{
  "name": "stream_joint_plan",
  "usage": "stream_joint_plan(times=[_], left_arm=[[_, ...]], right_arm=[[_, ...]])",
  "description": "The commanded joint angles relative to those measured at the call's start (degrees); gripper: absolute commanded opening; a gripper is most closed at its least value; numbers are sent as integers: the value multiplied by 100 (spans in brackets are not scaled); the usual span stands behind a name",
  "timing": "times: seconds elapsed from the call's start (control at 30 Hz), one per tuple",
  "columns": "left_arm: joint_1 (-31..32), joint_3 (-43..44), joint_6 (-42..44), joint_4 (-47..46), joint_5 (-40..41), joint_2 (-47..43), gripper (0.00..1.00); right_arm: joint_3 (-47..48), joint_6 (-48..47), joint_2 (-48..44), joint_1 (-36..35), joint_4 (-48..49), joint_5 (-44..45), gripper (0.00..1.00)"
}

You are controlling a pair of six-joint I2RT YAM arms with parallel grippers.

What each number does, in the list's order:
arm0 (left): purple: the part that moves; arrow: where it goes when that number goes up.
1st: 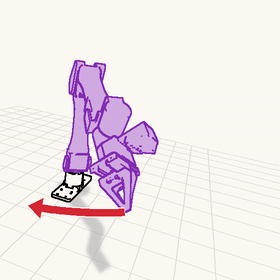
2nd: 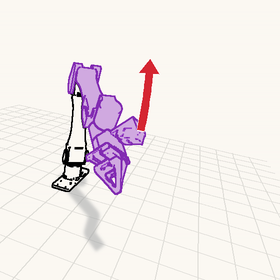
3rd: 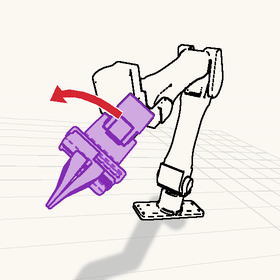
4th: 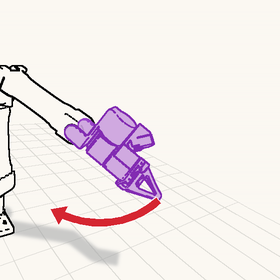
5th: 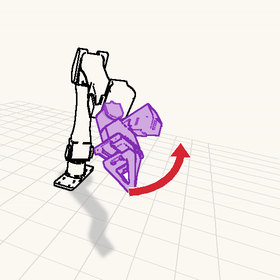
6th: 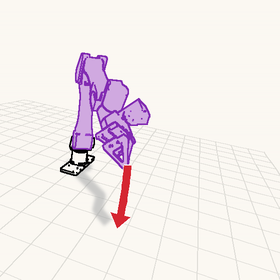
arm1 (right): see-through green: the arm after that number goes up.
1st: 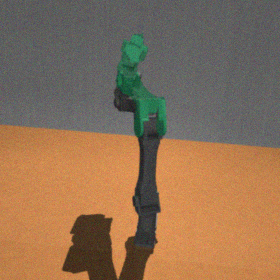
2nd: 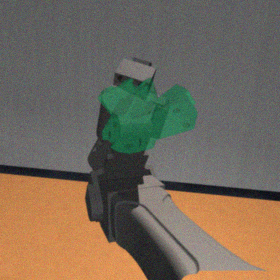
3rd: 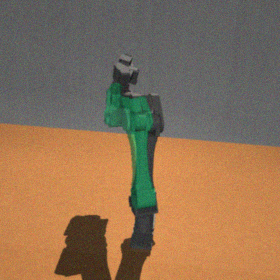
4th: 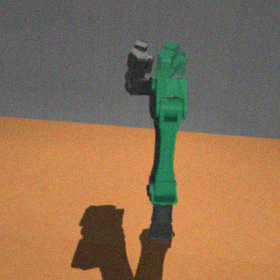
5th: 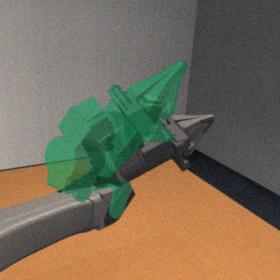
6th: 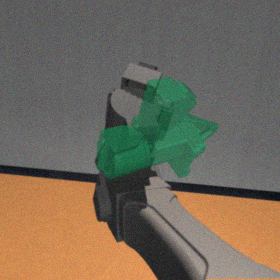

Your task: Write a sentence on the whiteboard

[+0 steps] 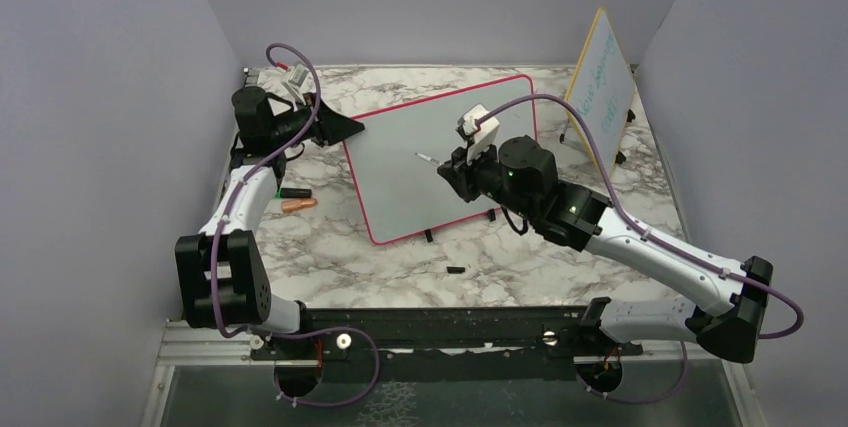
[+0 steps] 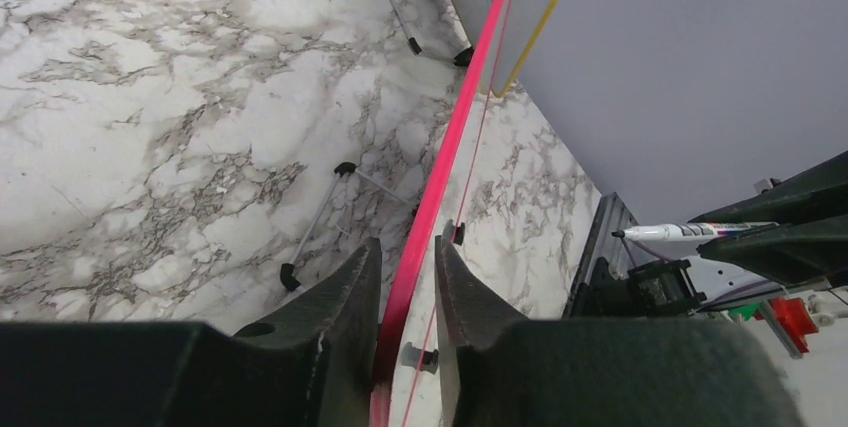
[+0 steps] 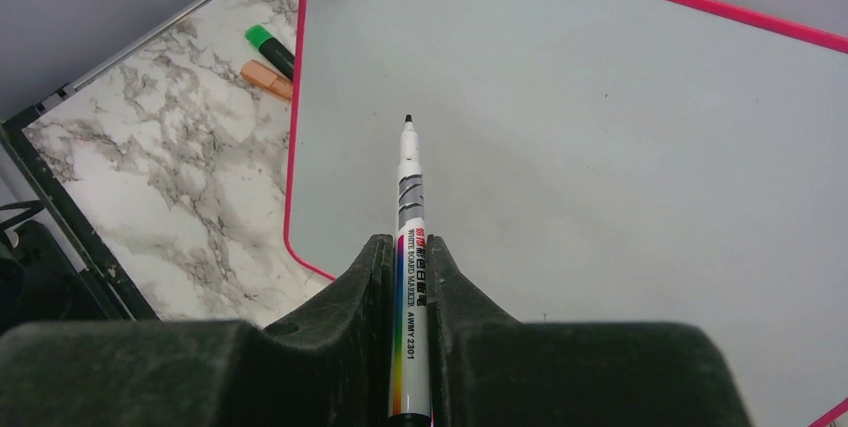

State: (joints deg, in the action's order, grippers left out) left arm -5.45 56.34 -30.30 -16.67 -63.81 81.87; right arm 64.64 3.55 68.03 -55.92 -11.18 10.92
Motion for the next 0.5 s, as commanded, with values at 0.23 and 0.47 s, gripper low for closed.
stream_joint_plan(times=[0.23, 0.47], left_arm=[[132, -741, 51, -301, 149, -495, 4], [220, -1176, 171, -328, 367, -1002, 0]], right_arm=[[-33, -99, -60, -171, 149, 330, 1], [-93, -133, -71, -297, 209, 409, 1]])
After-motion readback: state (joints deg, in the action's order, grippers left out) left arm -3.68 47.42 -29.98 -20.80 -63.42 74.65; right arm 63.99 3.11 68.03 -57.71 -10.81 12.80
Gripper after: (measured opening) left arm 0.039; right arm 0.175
